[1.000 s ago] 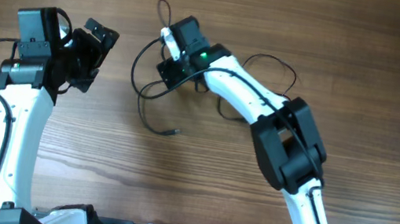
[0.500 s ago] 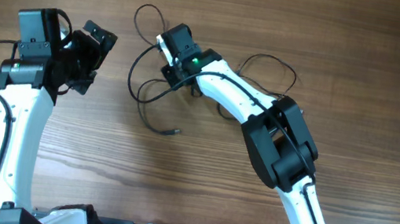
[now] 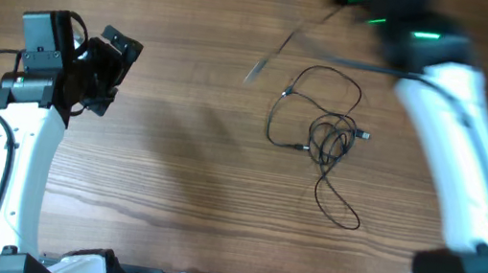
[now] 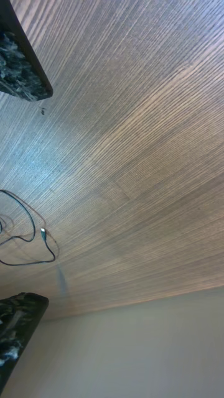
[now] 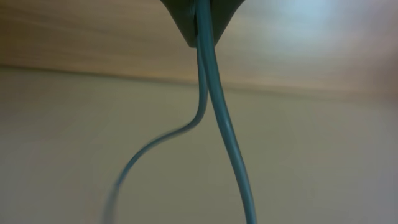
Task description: Untangle cables
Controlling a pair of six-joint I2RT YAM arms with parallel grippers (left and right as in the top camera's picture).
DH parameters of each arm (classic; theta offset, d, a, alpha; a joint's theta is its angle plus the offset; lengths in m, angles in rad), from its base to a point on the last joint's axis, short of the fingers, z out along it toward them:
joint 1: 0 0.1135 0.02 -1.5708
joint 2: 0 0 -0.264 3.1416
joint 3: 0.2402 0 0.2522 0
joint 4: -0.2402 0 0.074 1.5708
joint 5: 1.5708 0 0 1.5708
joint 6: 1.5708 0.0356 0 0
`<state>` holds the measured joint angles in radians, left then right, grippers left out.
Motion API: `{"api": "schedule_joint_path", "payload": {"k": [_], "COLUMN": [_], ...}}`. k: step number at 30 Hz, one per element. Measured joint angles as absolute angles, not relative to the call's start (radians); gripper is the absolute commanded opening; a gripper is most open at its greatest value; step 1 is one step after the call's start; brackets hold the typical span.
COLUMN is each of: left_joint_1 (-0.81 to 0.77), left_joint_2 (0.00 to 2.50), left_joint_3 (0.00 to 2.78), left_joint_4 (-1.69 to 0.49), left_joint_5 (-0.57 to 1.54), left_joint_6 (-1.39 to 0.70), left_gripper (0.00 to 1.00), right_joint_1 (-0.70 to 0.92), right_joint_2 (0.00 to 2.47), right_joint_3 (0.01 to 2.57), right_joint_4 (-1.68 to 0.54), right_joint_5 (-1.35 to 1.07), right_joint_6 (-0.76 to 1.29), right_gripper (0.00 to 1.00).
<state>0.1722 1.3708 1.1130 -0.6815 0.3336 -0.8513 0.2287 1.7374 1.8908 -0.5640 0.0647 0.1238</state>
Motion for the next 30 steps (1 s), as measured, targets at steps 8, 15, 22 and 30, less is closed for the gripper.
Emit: {"api": "schedule_joint_path", "payload": {"k": [8, 15, 22, 30], "left_joint_1": [0.172, 0.172, 0.172, 0.172], "left_joint_2": [1.371, 1.371, 1.371, 1.371], "left_joint_3": [1.113, 1.113, 1.113, 1.113], "left_joint_4": [-0.682, -0.682, -0.682, -0.682], "left_joint_5": [0.334, 0.334, 0.334, 0.334], "left_joint_6": [-0.851, -0.851, -0.851, -0.851], "left_gripper": [1.0, 1.0, 1.0, 1.0], "right_joint_1": [-0.271, -0.607, -0.742, -0.75], "right_joint_2": [1.74, 1.771, 1.89, 1.979], "right_joint_3": [1.877, 1.834, 1.644, 1.541], "right_joint_4": [-0.737, -0.902, -0.87, -0.743], "right_joint_5": [0.081, 0.159, 0.165, 0.165], "right_joint_6": [0.128, 0.143, 0.236, 0.239], "right_gripper": [0.04, 0.04, 0.04, 0.88]}}
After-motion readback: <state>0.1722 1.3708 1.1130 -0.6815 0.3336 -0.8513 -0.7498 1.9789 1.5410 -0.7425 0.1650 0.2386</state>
